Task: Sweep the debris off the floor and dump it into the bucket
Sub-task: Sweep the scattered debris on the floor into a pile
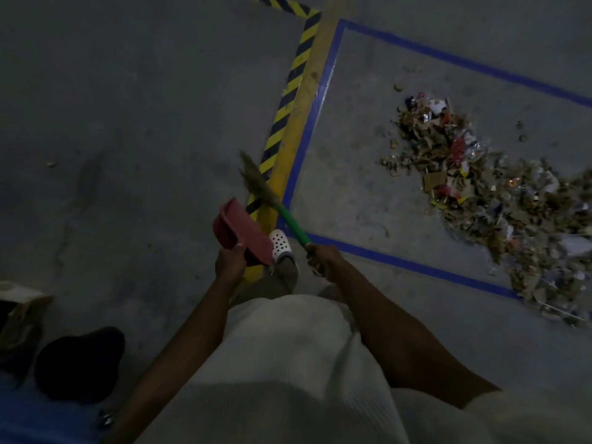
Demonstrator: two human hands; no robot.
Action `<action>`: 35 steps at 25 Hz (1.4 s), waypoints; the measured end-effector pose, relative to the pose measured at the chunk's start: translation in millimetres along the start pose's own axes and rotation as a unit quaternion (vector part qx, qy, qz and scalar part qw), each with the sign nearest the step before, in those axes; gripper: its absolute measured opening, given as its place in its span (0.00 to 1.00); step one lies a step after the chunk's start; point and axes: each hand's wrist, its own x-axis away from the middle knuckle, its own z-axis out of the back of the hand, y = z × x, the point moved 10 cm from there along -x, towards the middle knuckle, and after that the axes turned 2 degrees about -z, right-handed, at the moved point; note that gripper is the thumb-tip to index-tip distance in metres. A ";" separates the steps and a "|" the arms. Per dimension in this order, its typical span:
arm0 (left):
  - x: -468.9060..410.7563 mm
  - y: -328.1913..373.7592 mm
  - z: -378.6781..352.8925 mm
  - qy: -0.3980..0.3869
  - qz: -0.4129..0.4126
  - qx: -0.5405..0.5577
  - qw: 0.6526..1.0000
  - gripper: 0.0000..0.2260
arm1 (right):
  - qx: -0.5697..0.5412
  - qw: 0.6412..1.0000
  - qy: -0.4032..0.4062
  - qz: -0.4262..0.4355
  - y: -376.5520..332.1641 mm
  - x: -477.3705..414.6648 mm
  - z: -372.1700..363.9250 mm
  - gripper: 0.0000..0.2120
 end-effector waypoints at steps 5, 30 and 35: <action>-13.8 4.1 11.4 -0.004 0.009 -0.037 0.999 0.30 | -0.278 0.958 0.062 -0.037 -28.5 -28.1 41.0 0.14; -84.4 299.8 -148.1 -0.131 -0.017 -0.182 0.974 0.16 | -0.265 0.959 0.100 0.000 -215.1 -64.1 217.0 0.05; -85.6 382.6 -196.1 -0.132 -0.069 -0.141 0.979 0.14 | -0.330 0.936 0.117 0.035 -311.3 -32.0 232.0 0.07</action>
